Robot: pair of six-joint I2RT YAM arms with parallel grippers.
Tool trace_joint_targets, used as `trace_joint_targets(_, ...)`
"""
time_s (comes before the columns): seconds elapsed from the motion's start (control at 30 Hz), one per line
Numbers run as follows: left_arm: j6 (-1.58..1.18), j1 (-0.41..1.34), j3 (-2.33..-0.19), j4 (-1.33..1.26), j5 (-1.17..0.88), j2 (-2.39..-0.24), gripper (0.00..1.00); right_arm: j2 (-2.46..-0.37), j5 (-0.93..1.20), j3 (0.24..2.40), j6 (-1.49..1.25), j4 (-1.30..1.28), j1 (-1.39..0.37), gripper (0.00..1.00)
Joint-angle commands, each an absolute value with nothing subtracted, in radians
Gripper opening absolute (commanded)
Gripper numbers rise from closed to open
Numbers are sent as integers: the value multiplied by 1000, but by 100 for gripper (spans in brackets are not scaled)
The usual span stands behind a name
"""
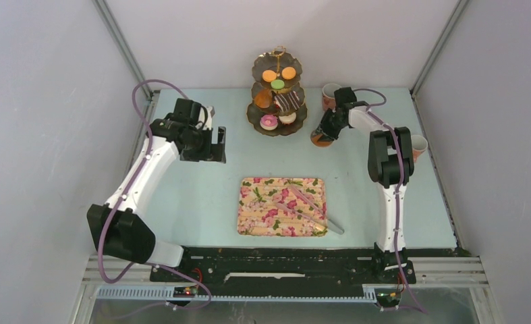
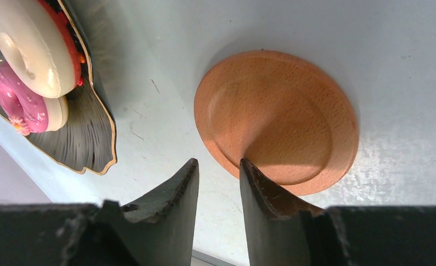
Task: Serve the afternoon tea
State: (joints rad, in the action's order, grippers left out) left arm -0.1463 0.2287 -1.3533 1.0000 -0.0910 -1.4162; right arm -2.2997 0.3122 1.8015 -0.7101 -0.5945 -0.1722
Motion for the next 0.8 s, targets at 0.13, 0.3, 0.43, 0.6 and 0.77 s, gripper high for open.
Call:
trace_joint_targets(0.13,-114,228,-1345,966,-113,-1373,98,-2289,278,1840,-646,-617,-151,38)
trace_joint_targets(0.3,-115,229,-1344,962,-121,-1379,98,-2318,309,1930,-533,-627,-176,42)
trace_joint_targets(0.43,-115,231,-1346,967,-117,-1379,98,-2270,322,2020,-425,-647,-176,50)
trace_joint_targets(0.6,-128,233,-1333,950,-128,-1378,98,-2095,227,2004,-246,-585,-183,70)
trace_joint_targets(0.77,-127,233,-1321,936,-136,-1382,98,-2070,222,1998,-120,-533,-115,72)
